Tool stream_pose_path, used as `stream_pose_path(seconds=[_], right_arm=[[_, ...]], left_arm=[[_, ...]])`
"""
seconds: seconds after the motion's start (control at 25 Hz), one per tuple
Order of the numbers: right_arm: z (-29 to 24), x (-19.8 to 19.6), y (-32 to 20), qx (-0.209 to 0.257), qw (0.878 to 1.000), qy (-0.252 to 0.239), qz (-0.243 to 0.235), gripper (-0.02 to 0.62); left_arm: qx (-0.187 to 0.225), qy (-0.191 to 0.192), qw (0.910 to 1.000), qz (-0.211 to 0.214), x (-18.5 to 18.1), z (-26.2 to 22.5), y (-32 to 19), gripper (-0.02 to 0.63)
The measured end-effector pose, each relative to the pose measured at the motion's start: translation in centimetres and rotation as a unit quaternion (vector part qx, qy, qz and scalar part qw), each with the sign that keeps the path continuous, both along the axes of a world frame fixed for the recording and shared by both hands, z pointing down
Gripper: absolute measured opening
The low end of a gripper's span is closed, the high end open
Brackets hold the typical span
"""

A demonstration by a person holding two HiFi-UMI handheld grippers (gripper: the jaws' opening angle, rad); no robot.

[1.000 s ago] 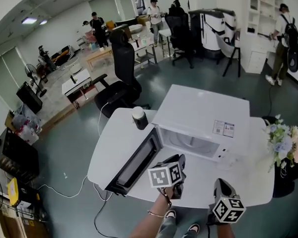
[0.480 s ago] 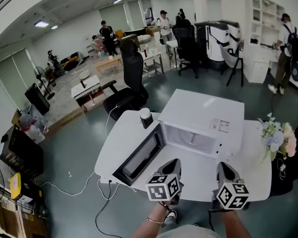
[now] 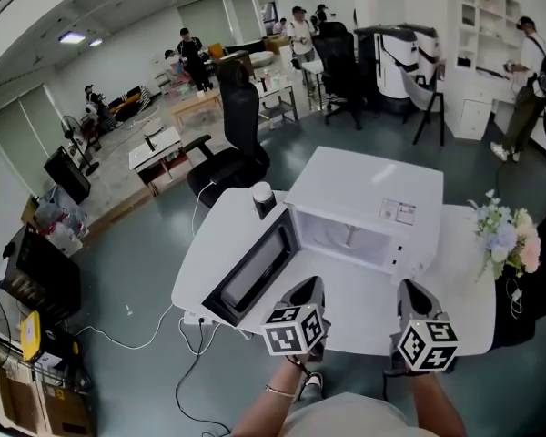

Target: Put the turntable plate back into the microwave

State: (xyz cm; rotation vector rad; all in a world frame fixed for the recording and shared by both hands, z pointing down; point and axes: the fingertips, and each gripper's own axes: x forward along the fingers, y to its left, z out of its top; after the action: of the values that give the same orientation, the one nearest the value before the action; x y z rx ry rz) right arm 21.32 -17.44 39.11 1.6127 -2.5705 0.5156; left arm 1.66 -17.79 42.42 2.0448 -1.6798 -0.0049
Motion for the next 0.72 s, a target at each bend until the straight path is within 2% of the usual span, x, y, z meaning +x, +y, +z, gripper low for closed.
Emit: stream_pose_path(seconds=[0.72], right_arm=[[-1.4,-0.9,0.1,0.012,1.000,0.012,0.010,0.011]], left_arm=[[-0.001,0.006,0.9998,0.017,-0.3,-0.1,-0.9,-0.002]])
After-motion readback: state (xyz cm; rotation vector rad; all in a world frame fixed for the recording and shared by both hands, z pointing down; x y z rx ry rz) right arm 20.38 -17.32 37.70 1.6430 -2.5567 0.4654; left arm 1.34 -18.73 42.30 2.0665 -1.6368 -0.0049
